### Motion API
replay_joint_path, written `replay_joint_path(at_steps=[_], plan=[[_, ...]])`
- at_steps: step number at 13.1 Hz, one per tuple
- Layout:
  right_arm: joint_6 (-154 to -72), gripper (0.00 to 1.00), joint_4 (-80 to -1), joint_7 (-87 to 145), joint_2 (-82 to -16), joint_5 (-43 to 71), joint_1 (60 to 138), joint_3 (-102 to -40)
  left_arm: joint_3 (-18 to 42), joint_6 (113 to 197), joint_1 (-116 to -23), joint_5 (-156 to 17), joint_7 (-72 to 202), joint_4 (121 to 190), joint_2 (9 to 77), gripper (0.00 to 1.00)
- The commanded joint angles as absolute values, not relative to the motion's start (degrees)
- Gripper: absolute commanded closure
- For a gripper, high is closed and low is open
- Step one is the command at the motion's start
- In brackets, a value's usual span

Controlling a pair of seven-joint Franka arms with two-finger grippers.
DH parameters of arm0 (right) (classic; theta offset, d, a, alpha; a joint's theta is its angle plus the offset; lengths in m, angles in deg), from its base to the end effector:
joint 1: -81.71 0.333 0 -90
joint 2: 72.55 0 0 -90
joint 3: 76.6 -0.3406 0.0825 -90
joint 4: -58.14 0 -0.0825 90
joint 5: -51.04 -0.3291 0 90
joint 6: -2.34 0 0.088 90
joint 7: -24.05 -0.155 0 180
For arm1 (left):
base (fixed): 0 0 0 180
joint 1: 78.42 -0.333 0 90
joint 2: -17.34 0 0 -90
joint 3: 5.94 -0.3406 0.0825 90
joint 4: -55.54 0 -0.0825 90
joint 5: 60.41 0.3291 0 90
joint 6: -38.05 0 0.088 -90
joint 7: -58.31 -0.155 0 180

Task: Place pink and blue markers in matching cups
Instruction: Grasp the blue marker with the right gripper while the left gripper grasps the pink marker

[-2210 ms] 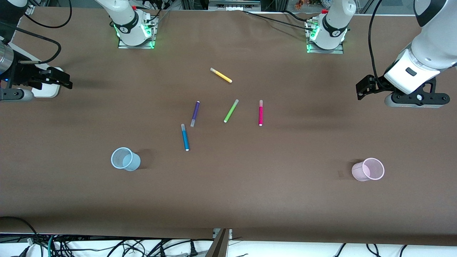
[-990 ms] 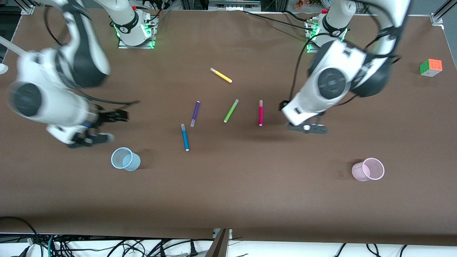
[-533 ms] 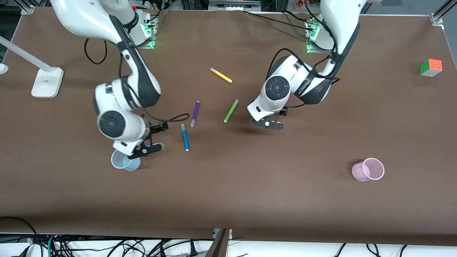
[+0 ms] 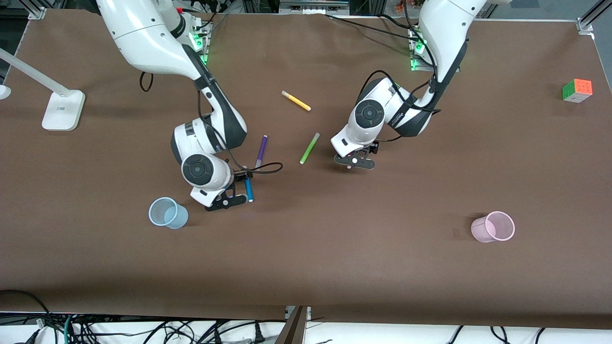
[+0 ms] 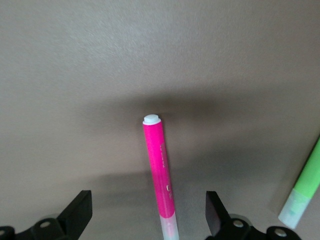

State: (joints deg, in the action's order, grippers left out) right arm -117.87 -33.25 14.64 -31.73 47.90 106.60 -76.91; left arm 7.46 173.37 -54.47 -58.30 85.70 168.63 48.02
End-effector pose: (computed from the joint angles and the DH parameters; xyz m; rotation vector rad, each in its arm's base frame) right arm 0.5756 0.2758 0.2070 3.0845 0.3752 -0.3340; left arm 0.4576 -0.3429 0.2084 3.1082 -0.2774 -0.2551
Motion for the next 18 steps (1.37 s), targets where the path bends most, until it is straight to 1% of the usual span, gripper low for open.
replay_joint_path(at_steps=[1,2,3,4,5,6,7,8,10,11,12,13,15,16,17,18], plan=[[-119.65,0.0,-36.25,13.68,-32.91,47.0,107.54,-76.78,6.98,175.33,-53.54,-57.25,86.79,168.75,49.86,0.22],[-119.91,0.03,-36.6,13.68,-32.91,47.0,108.16,-76.78,6.89,175.33,-53.37,-57.25,86.79,168.75,49.95,0.41],[-120.08,0.13,-36.95,13.68,-32.91,47.0,108.51,-76.78,6.89,174.99,-53.28,-57.25,86.7,168.75,49.87,0.63],[-120.78,0.21,-37.39,13.68,-32.91,47.0,108.86,-76.78,6.89,174.98,-53.28,-57.25,86.7,168.75,49.78,0.79],[-121.92,0.26,-38.09,13.68,-32.91,47.0,108.95,-76.78,6.98,174.72,-53.19,-57.25,86.79,168.75,49.78,0.88],[-123.41,0.32,-39.14,13.76,-32.91,47.0,109.13,-76.78,6.89,174.2,-53.19,-57.25,86.7,168.75,49.6,1.0],[-124.73,0.38,-39.85,13.77,-32.91,47.08,109.48,-76.69,6.89,173.23,-53.28,-57.25,86.09,168.57,49.43,1.0],[-125.44,0.54,-40.29,13.77,-32.91,47.08,109.57,-76.78,6.89,172.01,-53.28,-57.25,86.0,168.14,49.25,1.0],[-125.54,0.89,-40.3,13.77,-32.91,47.08,109.57,-76.69,6.71,169.46,-53.45,-57.16,84.17,167.69,48.38,1.0],[-125.45,1.0,-40.21,13.77,-33.08,47.08,109.57,-76.69,6.36,166.84,-53.98,-57.16,81.02,166.21,47.76,1.0],[-125.19,1.0,-39.95,14.11,-33.43,47.08,109.39,-76.69,6.01,161.41,-54.85,-57.25,77.51,163.76,47.32,1.0],[-124.92,1.0,-39.69,14.55,-33.96,47.08,109.39,-76.6,6.01,154.31,-55.99,-57.08,74.86,159.82,47.14,1.0],[-124.75,1.0,-38.98,16.13,-36.41,47.43,109.13,-76.17,6.01,139.28,-57.76,-50.96,70.11,149.55,47.31,1.0],[-123.35,1.0,-38.46,18.66,-37.9,47.87,108.69,-75.03,6.01,133.03,-58.55,-47.62,67.39,145.15,48.01,1.0],[-119.95,1.0,-36.62,23.3,-38.79,47.96,108.43,-73.11,5.92,128.71,-59.42,-43.67,63.62,142.06,48.98,1.0],[-115.3,1.0,-33.74,29.52,-38.89,47.96,108.17,-70.65,5.92,125.97,-60.48,-38.93,59.84,140.9,49.16,1.0]])
